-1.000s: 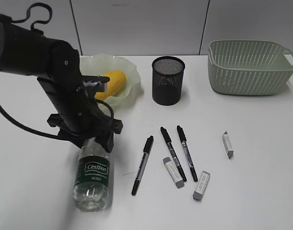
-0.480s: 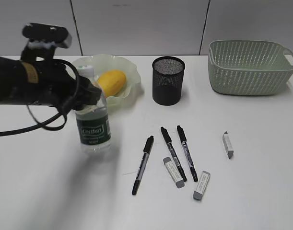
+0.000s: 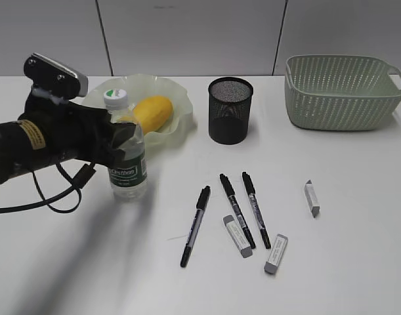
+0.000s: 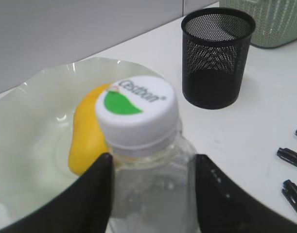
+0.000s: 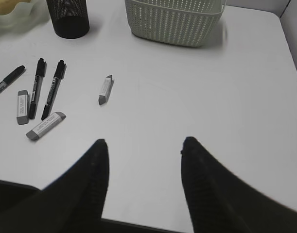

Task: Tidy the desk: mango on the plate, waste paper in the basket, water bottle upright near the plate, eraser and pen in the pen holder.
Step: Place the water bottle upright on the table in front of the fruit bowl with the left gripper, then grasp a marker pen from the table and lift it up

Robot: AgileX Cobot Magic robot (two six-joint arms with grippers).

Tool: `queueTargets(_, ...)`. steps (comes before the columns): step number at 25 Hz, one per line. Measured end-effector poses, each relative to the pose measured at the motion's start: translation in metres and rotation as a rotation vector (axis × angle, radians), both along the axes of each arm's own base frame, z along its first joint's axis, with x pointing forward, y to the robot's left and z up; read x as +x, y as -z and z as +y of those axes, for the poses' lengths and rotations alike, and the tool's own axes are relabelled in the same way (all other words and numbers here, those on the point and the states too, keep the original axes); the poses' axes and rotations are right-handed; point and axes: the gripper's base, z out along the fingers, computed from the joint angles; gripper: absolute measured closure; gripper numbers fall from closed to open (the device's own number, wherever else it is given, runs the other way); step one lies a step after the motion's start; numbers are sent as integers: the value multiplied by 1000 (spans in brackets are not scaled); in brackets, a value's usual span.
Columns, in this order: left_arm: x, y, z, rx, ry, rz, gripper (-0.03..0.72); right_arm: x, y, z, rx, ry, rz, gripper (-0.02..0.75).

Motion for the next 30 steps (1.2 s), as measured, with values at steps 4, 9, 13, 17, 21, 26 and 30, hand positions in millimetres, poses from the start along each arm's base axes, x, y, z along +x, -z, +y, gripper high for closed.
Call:
queueTargets(4,1,3,-2,5,26,-18,310,0,0,0,0,0,0,344)
queueTargets(9,-2,-2,1,29,17,2,177,0,0,0,1,0,0,344)
queueTargets(13,-8,-26,5,23,8,-36,123,0,0,0,1,0,0,344)
queueTargets(17,-26,-67,18,18,-47,-51,105,0,0,0,1,0,0,344)
queueTargets(21,-62,-112,48,49,-181,111,120,0,0,0,1,0,-1,345)
queueTargets(26,-144,-145,91,139,-264,313,180,0,0,0,1,1,-2,345)
queueTargets(30,-208,-153,120,103,-291,302,195,0,0,0,2,1,-2,345)
